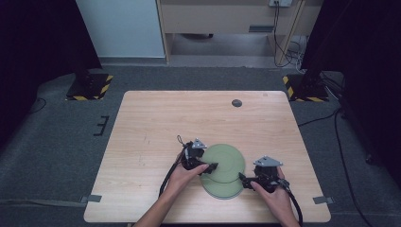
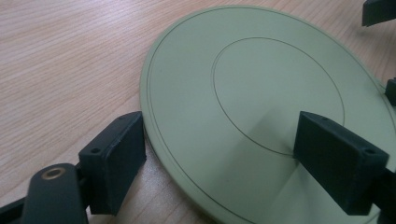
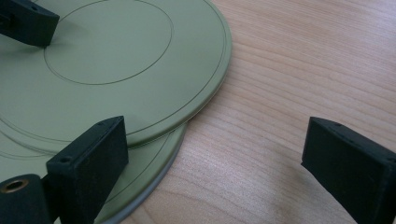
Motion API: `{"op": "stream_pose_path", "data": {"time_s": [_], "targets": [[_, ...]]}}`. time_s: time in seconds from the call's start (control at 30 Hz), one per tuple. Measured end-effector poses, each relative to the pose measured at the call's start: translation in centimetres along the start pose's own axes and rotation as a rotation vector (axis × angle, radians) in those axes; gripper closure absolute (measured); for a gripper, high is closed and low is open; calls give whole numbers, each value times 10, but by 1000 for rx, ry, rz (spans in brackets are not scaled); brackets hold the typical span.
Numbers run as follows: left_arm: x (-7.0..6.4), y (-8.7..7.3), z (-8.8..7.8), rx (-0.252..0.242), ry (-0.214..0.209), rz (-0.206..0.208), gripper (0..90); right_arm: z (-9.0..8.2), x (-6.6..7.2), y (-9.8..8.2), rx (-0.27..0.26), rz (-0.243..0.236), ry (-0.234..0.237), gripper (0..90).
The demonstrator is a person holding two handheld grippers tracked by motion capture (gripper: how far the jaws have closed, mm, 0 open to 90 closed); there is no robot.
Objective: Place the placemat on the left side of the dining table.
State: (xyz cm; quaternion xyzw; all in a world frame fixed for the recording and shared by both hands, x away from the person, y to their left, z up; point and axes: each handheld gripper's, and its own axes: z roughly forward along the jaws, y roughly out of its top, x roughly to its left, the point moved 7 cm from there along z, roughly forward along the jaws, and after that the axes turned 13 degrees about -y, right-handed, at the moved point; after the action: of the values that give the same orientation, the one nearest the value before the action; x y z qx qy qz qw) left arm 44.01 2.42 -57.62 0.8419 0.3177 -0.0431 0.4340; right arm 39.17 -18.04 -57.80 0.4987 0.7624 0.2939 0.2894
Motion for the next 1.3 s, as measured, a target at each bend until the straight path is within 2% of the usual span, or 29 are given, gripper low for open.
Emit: {"op": "stream_pose_path", "data": {"time_s": [0.1, 0.13, 0.23, 0.37, 0.4, 0.43, 0.47, 0.57, 0.6, 0.67, 0.7, 0.73, 0.77, 0.8, 0.83, 0.87, 1.0, 1.1, 1.2, 1.27, 1.3], "targets": [[1, 0, -2, -3, 3, -15, 181, 0, 0, 0, 4, 6, 0, 60], [2, 1, -3, -15, 9, -37, 235, 1, 0, 0, 5, 7, -3, 52], [2, 3, -7, -31, 17, -38, 295, 1, 0, 0, 6, 7, -7, 46], [-3, 13, -17, -94, 26, -34, 354, 1, 0, 0, 6, 12, -10, 41], [-7, 18, -22, -126, 24, -26, 411, 1, 0, 1, 6, 11, -11, 40], [-7, 18, -22, -126, 24, -26, 442, 1, 0, 1, 6, 11, -11, 40], [-10, 22, -25, -144, 15, -21, 442, 1, 0, 1, 6, 11, -12, 39], [-16, 27, -29, -181, -11, -12, 544, 2, 0, 1, 7, 11, -12, 34], [-20, 28, -29, -180, -30, 2, 598, 2, 0, 1, 8, 11, -13, 33], [-23, 28, -27, -164, -45, 16, 627, 2, 0, 1, 7, 11, -14, 33], [-23, 28, -27, -164, -45, 16, 643, 2, 0, 1, 7, 11, -14, 33], [-25, 24, -22, -127, -64, 12, 658, 2, 0, 1, 6, 10, -15, 32], [-25, 24, -22, -127, -64, 12, 662, 2, 0, 1, 6, 10, -15, 32], [-22, 22, -19, -99, -12, 32, 676, 2, 0, 1, 7, 8, -14, 32], [-22, 22, -19, -99, -12, 32, 709, 2, 0, 1, 7, 8, -14, 32], [-22, 23, -21, -116, 9, 47, 709, 2, 0, 1, 6, 8, -14, 32], [-25, 27, -23, -128, 17, 57, 739, 2, 0, 1, 3, 5, -15, 35], [-23, 25, -22, -123, 20, 46, 759, 2, 0, 1, 3, 8, -15, 39], [-22, 25, -24, -152, -14, 0, 777, 1, 0, 1, 4, 14, -11, 54], [-22, 26, -25, -164, -25, -16, 786, 1, -2, 1, 1, 15, -11, 59], [-23, 28, -26, -174, -30, -17, 803, 1, -6, 1, 2, 35, -16, 57]]}}
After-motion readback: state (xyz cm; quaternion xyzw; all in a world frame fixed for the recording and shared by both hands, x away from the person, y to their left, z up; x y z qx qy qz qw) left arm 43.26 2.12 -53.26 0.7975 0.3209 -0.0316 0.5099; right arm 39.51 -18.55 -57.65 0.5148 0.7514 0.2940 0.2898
